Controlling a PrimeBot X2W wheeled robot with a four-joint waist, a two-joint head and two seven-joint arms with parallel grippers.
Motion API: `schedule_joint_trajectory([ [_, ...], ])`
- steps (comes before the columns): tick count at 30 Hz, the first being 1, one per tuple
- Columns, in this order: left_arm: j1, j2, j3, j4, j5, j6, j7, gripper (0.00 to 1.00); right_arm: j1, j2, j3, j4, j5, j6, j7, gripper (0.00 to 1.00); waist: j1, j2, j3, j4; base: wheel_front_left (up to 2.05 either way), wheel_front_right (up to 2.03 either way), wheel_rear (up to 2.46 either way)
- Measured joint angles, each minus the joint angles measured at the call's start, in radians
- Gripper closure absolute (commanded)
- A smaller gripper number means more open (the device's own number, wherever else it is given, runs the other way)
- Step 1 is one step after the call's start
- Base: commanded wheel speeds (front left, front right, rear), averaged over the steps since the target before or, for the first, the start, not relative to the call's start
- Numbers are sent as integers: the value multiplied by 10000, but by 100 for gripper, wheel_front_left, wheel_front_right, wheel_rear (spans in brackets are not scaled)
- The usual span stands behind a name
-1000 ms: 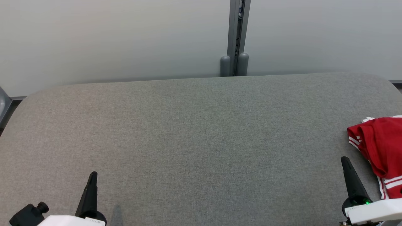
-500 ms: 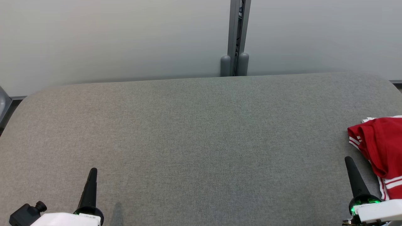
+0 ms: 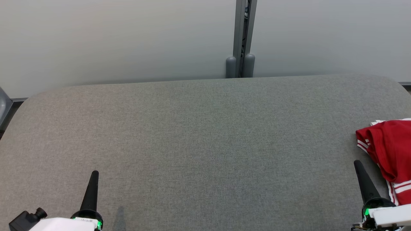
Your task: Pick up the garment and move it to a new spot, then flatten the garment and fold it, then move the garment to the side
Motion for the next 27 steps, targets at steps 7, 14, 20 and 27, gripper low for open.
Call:
schedule_joint_trajectory([
  [7, -80, -115, 119, 13, -466, -98, 119, 100, 3, 0, -56, 2, 608, 0, 127, 100, 0, 0, 3, 6, 0, 0, 0],
  [14, -151, -188, 215, 21, -963, -230, 219, 100, 7, 4, -134, 4, 1198, 0, 234, 100, 0, 0, 6, 12, 0, 0, 0],
  [20, -164, -253, 311, 29, -1352, -316, 316, 100, 10, 4, -205, 0, 1661, 0, 324, 100, 0, 0, 8, 17, 0, 0, 0],
  [27, -187, -382, 414, 42, -1770, -430, 443, 100, 14, 12, -259, 2, 2182, 0, 416, 100, 0, 0, 11, 23, 0, 0, 0],
])
